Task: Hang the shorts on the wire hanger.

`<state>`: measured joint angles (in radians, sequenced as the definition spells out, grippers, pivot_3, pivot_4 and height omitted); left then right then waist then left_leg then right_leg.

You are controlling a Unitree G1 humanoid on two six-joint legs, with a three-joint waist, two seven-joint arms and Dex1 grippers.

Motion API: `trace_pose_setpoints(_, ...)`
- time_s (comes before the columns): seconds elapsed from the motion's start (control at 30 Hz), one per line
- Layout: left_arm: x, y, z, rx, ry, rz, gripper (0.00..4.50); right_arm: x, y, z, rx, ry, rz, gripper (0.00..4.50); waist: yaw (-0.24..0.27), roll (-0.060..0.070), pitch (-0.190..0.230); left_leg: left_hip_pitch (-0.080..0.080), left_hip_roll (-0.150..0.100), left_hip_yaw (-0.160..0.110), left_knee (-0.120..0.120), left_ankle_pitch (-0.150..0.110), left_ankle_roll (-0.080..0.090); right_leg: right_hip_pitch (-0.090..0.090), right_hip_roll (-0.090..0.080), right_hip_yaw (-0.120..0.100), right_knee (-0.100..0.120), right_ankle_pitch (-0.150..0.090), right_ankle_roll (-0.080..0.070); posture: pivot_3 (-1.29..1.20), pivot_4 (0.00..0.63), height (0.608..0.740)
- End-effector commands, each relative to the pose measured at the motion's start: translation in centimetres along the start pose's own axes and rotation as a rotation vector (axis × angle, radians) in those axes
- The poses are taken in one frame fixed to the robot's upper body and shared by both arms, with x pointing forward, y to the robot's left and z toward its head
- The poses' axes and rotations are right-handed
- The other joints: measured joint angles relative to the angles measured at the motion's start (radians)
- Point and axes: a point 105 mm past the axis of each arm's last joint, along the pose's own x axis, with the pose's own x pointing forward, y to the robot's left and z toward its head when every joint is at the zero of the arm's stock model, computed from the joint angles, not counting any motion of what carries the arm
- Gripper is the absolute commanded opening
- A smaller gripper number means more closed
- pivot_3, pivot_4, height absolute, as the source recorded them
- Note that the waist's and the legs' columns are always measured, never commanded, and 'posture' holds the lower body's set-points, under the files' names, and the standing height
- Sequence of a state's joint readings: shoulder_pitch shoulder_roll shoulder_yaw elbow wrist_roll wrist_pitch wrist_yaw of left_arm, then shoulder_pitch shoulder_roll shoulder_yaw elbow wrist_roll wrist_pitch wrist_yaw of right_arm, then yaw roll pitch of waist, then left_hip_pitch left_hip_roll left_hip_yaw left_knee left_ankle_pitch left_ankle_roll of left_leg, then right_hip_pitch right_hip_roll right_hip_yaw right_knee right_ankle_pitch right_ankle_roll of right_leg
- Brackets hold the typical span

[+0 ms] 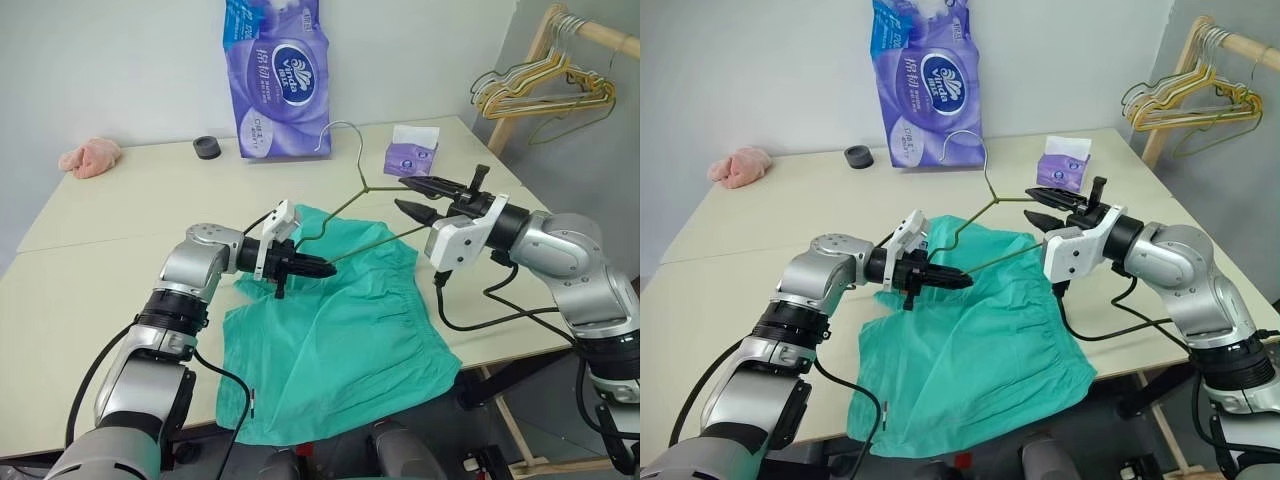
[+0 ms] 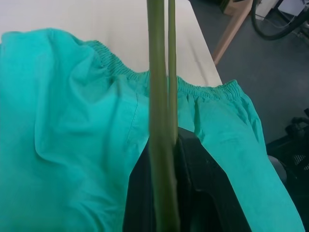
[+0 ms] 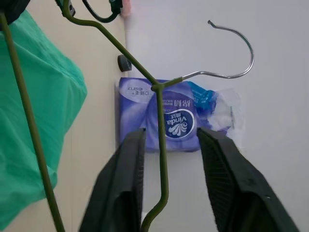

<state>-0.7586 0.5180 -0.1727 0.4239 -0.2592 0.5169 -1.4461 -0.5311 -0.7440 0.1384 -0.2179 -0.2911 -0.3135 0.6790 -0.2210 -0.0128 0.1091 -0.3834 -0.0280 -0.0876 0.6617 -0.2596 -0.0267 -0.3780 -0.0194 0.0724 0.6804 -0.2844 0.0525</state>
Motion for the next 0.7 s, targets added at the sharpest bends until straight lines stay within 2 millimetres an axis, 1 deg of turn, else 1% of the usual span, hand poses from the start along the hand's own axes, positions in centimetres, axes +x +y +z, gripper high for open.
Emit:
trace_pose_setpoints(0.03,-0.6,0.6,0.7,0.076,0.020,0.065,0.00,-0.9,-0.5,0.7,0.002,-0.020,-0.004,3.07,0.000,0.000,0.000,0.000,0.000,0.000,0.000,0.000,0.000,0.000,0.000,0.000,0.000,0.000,0.000,-0.23,0.068,0.740)
trace_pose_setpoints(0.07,-0.8,1.1,0.7,0.102,0.028,0.100,0.00,-1.2,-0.3,0.6,0.026,-0.013,-0.004,3.35,0.001,0.000,0.000,0.000,0.000,0.000,0.000,0.000,0.000,0.000,0.000,0.000,0.000,0.000,0.000,-0.23,0.068,0.740)
trace_pose_setpoints(0.2,-1.4,2.1,0.6,0.180,0.052,0.176,0.00,-2.4,0.2,-0.2,0.264,0.028,-0.041,3.35,0.004,0.000,0.000,0.000,0.000,0.000,0.000,0.000,0.000,0.001,-0.001,0.000,0.000,0.000,0.000,-0.23,0.070,0.740)
trace_pose_setpoints(0.23,-1.5,2.2,0.6,0.200,0.058,0.183,0.00,-2.9,0.1,-0.7,0.356,0.056,-0.069,3.35,0.004,0.000,0.000,0.000,0.000,0.000,0.001,0.000,0.000,0.001,-0.001,0.000,0.000,0.000,0.000,-0.23,0.070,0.740)
trace_pose_setpoints(0.27,-1.7,2.3,0.6,0.227,0.071,0.189,0.00,-3.5,0.4,-1.6,0.488,0.104,-0.068,3.35,0.005,0.000,0.000,0.000,0.000,0.000,0.001,0.000,0.000,0.001,-0.001,0.000,0.000,0.000,0.000,-0.23,0.070,0.740)
trace_pose_setpoints(0.3,-1.9,2.3,0.6,0.267,0.092,0.194,0.00,-4.1,1.1,-2.2,0.594,0.140,-0.040,3.35,0.007,0.000,0.000,0.000,0.000,-0.001,0.001,0.000,0.000,0.001,-0.001,0.000,0.000,0.000,0.000,-0.23,0.070,0.740)
trace_pose_setpoints(0.37,-2.1,2.5,0.4,0.332,0.133,0.199,0.00,-4.9,2.2,-2.7,0.717,0.194,0.036,3.35,0.009,0.000,0.000,0.000,0.000,-0.001,0.001,0.000,0.000,0.001,-0.001,-0.001,0.000,0.000,0.000,-0.23,0.069,0.740)
trace_pose_setpoints(0.43,-2.3,2.6,0.5,0.377,0.151,0.201,0.00,-5.7,2.9,-3.0,0.766,0.244,0.135,3.35,0.011,0.000,0.000,0.000,0.000,-0.001,0.001,0.000,0.000,0.001,-0.001,0.000,0.000,0.000,0.000,-0.23,0.068,0.740)
trace_pose_setpoints(0.5,-2.3,2.6,0.6,0.405,0.165,0.196,0.00,-6.1,3.0,-3.1,0.819,0.271,0.198,3.35,0.012,0.000,0.000,0.001,0.000,-0.001,0.000,0.000,0.000,0.001,-0.001,-0.001,0.000,0.000,0.000,-0.23,0.066,0.740)
trace_pose_setpoints(0.57,-2.3,2.5,0.5,0.440,0.188,0.183,0.00,-6.0,2.6,-2.9,0.856,0.258,0.239,3.35,0.011,0.000,0.000,0.000,0.000,-0.001,0.000,0.000,0.000,0.001,-0.001,-0.001,0.000,0.000,0.000,-0.23,0.065,0.740)
trace_pose_setpoints(0.6,-2.2,2.4,0.5,0.453,0.196,0.174,0.00,-5.9,2.5,-2.7,0.846,0.252,0.269,3.35,0.011,0.000,0.000,0.000,0.000,0.000,0.000,0.000,0.000,0.001,-0.001,0.000,0.000,0.000,0.000,-0.23,0.065,0.740)
trace_pose_setpoints(0.7,-1.9,2.0,0.3,0.490,0.226,0.144,0.00,-5.2,2.9,-2.7,0.814,0.261,0.337,3.35,0.011,0.000,0.000,0.000,0.000,0.000,0.000,0.000,0.000,0.001,-0.001,-0.001,-0.001,0.000,0.000,-0.23,0.064,0.740)
